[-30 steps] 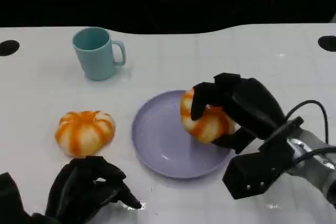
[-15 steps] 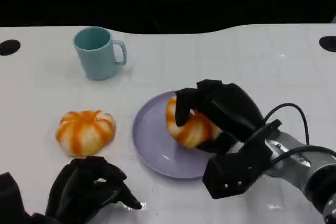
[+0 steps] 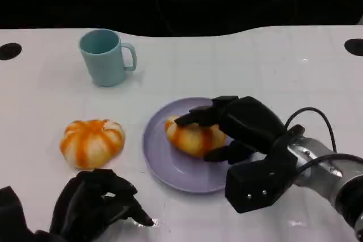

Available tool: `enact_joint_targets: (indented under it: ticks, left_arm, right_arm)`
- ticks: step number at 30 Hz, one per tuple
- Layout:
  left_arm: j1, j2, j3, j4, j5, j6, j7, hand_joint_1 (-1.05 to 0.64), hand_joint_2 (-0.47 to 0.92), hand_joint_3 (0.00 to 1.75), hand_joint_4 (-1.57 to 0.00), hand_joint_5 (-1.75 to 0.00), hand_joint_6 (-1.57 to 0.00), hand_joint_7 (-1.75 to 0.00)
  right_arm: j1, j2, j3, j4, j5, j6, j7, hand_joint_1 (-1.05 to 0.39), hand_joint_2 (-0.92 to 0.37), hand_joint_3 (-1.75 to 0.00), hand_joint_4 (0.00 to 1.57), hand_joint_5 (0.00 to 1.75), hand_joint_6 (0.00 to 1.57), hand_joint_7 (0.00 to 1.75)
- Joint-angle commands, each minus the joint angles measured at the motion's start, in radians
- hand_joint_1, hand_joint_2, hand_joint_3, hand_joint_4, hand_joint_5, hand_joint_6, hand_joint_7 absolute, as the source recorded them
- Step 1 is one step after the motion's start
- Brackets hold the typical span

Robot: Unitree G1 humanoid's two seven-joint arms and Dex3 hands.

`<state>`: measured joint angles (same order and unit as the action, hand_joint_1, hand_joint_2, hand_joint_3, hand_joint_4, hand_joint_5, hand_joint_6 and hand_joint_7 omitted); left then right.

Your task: Grasp the bread from the table and place it into the plate.

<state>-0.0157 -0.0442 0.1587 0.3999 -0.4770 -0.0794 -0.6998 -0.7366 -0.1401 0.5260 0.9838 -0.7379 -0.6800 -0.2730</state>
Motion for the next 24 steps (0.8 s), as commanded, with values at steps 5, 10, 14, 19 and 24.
enact_joint_targets:
  ticks: [5, 10, 14, 19, 24]
  left_arm:
    - [0.013, 0.01, 0.004, -0.014, 0.003, 0.0, 0.011, -1.04, 0.57, 0.0, -1.57, -0.52, -1.57, -0.23]
    - [0.014, 0.009, 0.005, -0.015, 0.003, -0.001, 0.013, -1.04, 0.56, 0.0, -1.57, -0.51, -1.57, -0.24]
    - [0.015, 0.009, 0.004, -0.018, 0.005, 0.0, 0.015, -1.04, 0.57, 0.0, -1.57, -0.52, -1.57, -0.24]
    - [0.015, 0.007, 0.004, -0.021, 0.0, 0.008, 0.016, -1.03, 0.56, 0.0, -1.57, -0.51, -1.57, -0.24]
    - [0.014, 0.008, 0.004, -0.017, 0.001, 0.001, 0.014, -1.03, 0.56, 0.0, -1.57, -0.51, -1.57, -0.24]
  right_arm:
    - [0.068, -0.063, -0.03, -0.148, 0.065, 0.045, 0.122, -0.61, -0.92, -0.15, 0.13, 0.26, 0.32, 0.0]
    - [0.13, -0.117, -0.056, -0.28, 0.105, 0.064, 0.212, -0.65, -0.92, -0.16, 0.1, 0.26, 0.29, 0.0]
    - [0.196, -0.147, -0.095, -0.365, 0.174, 0.039, 0.257, -0.62, -0.92, -0.13, 0.13, 0.29, 0.32, 0.02]
    - [0.288, -0.175, -0.148, -0.437, 0.251, -0.008, 0.266, -0.59, -0.92, -0.14, 0.24, 0.36, 0.39, 0.05]
    - [0.37, -0.195, -0.193, -0.504, 0.343, -0.029, 0.329, -0.54, -0.92, -0.16, 0.3, 0.43, 0.46, 0.07]
